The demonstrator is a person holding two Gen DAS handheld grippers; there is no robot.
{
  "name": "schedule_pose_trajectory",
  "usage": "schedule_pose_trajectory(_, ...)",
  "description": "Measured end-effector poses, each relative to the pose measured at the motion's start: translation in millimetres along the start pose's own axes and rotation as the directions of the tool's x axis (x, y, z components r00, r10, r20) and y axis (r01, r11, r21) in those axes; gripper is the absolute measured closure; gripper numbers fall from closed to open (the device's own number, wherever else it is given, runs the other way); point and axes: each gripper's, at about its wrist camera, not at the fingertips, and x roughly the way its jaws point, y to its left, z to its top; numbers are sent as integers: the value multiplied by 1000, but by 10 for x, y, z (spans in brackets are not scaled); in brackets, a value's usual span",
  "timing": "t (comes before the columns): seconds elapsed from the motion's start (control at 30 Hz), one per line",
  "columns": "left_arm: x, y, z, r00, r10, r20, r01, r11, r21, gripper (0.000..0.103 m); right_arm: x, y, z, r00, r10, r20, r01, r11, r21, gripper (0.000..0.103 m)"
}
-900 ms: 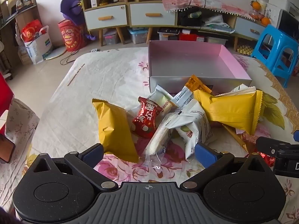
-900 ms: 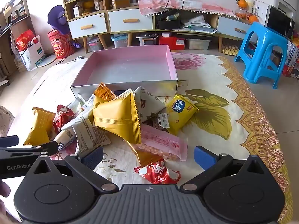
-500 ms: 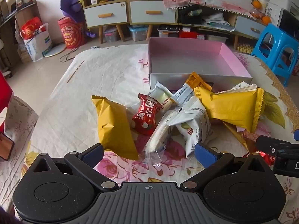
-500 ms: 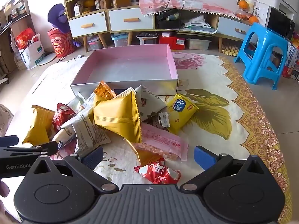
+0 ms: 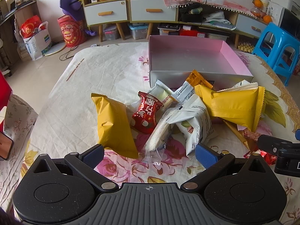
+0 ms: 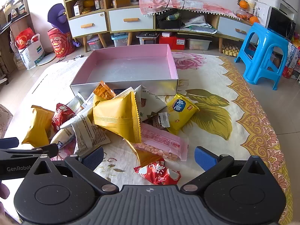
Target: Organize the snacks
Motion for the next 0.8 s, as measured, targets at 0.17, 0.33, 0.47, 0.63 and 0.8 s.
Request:
schedule_pose_trajectory(0.17,-13,5,2,1000,0,5,0,1000,-2,0,-11,-18,1,1000,-2,4,2,1000,3,8)
schedule_pose_trajectory(0.33,-5,14,5,1000,-1,2,1,1000,-7,0,-10,-12,-2,1000,-5,3,5,1000,-1,8)
schedule_pose_trajectory(0.47,-5,18,6,1000,-1,2,1,1000,-7,0,-5,12,-1,1000,-7,1,7,1000,-5,8)
schedule_pose_trajectory(0.63,-4,18,6,1000,-2,-2,2,1000,-7,0,-4,14,-3,1000,-7,2,7,1000,-5,8)
schedule_pose_trajectory(0.8,-3,19,4,1000,-1,-1,1,1000,-7,0,-5,13,-4,1000,-6,2,6,1000,-6,8)
